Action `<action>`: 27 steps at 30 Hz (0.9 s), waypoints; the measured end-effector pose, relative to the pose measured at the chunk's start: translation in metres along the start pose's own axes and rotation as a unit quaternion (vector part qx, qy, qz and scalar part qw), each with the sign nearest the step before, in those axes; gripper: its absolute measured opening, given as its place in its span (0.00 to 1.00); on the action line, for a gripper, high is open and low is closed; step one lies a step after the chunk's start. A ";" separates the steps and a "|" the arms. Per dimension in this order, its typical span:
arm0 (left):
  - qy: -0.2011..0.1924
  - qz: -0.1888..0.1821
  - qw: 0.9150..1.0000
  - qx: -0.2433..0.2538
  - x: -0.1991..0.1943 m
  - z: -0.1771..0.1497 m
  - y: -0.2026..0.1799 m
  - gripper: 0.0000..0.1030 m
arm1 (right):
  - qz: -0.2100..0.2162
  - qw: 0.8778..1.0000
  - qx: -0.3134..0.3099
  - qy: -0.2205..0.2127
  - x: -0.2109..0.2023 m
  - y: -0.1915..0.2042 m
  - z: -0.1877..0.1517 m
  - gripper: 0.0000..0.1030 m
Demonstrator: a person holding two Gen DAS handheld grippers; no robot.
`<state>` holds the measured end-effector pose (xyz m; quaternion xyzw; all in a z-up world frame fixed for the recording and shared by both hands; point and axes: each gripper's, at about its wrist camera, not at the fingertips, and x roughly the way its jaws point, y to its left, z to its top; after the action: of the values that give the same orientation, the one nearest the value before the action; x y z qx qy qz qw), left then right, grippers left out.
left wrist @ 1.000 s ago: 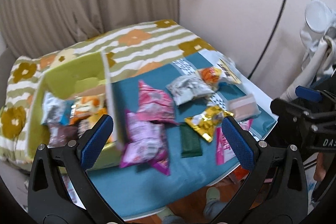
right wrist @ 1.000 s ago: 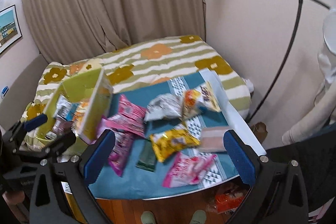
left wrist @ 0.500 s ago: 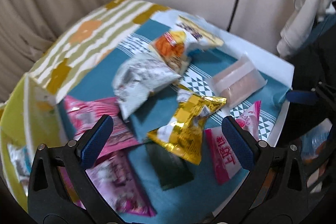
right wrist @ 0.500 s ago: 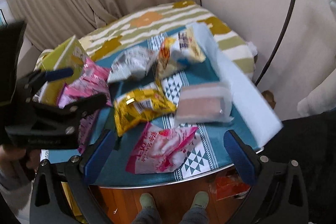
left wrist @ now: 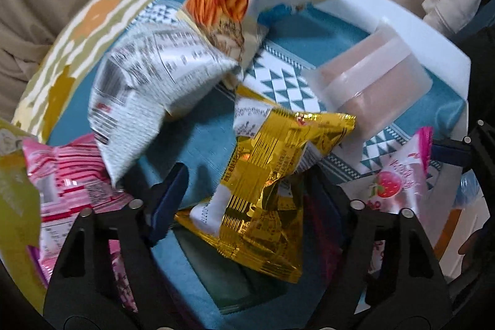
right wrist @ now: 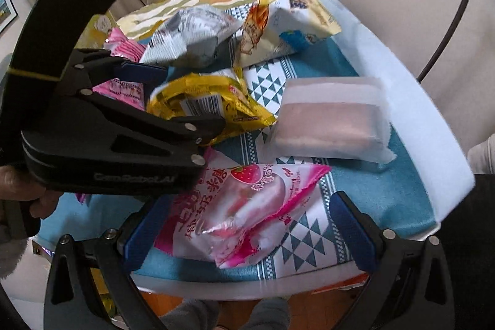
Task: Organize snacks
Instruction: 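Grasp the gold packet with the left gripper while the right grasps the pink strawberry packet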
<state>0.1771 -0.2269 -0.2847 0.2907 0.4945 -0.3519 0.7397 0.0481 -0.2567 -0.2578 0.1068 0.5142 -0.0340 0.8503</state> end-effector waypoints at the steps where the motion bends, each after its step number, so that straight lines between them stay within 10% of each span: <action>1: 0.003 -0.004 1.000 -0.001 0.003 -0.001 0.000 0.67 | 0.002 1.000 0.001 0.003 0.003 0.000 0.000 1.00; 6: 0.005 -0.027 1.000 -0.006 0.006 -0.002 0.001 0.45 | 0.007 1.000 0.002 0.015 0.013 0.004 0.000 1.00; 14: -0.001 -0.023 1.000 -0.002 0.003 -0.004 0.001 0.43 | -0.006 1.000 0.000 0.020 0.022 0.010 -0.001 0.99; 27: -0.006 -0.003 1.000 -0.011 -0.013 -0.011 0.005 0.42 | -0.021 0.999 -0.048 0.009 0.019 0.024 0.004 0.56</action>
<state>0.1715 -0.2123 -0.2759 0.2792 0.4948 -0.3503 0.7447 0.0643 -0.2331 -0.2693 0.0556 0.5249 -0.0266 0.8490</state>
